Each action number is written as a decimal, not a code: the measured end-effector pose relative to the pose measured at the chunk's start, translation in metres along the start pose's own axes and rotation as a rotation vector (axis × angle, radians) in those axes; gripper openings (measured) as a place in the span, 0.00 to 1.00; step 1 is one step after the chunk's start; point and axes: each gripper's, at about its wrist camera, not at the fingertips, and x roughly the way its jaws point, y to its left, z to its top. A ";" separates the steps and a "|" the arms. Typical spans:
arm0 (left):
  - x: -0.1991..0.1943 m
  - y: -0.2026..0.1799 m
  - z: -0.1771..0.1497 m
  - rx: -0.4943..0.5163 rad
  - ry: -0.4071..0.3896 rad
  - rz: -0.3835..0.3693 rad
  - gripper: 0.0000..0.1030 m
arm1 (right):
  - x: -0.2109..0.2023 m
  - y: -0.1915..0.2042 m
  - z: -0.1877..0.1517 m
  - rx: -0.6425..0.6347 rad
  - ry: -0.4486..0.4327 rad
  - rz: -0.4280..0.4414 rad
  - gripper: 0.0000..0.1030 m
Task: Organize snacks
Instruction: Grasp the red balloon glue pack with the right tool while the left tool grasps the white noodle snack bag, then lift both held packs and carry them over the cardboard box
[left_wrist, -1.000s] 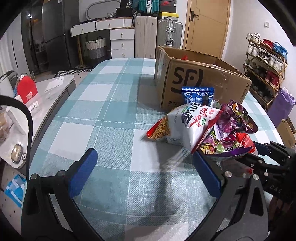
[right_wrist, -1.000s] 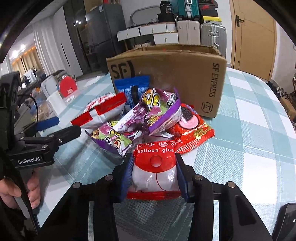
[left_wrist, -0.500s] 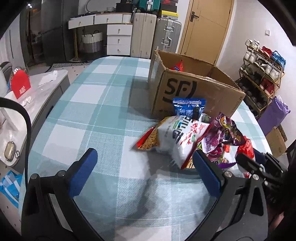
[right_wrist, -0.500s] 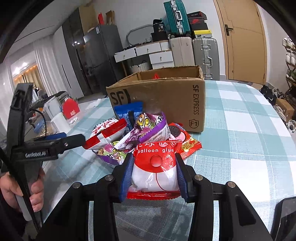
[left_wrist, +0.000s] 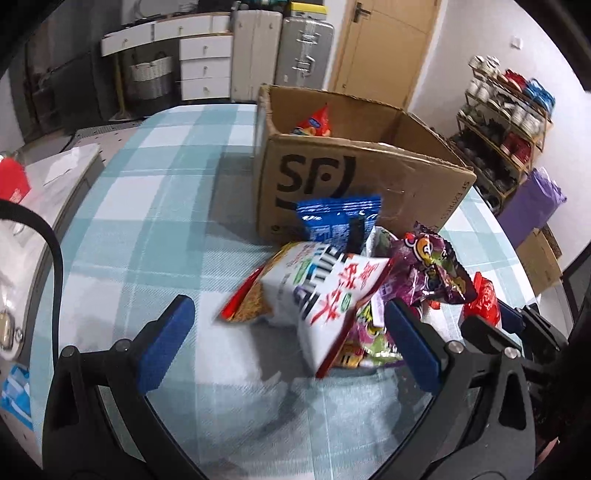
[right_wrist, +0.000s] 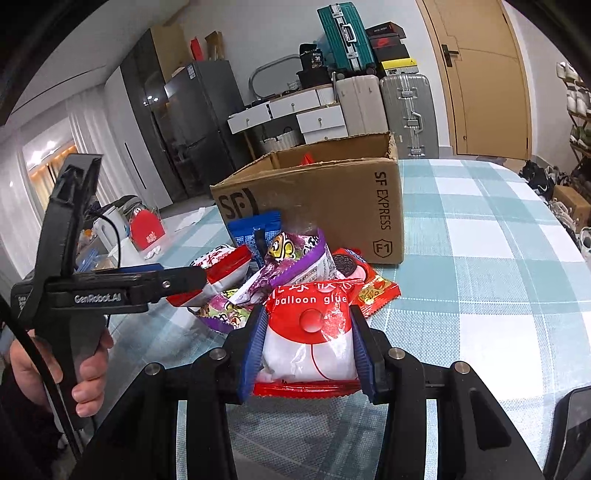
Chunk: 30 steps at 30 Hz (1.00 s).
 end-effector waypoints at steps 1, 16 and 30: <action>0.006 -0.001 0.003 0.021 0.011 0.000 0.99 | 0.000 0.000 0.000 0.001 -0.001 -0.002 0.43; 0.058 0.018 0.021 0.017 0.154 -0.193 0.74 | 0.006 -0.009 0.000 0.049 0.025 -0.002 0.43; 0.045 0.026 0.020 0.041 0.087 -0.235 0.50 | 0.005 -0.010 -0.001 0.052 0.019 -0.014 0.43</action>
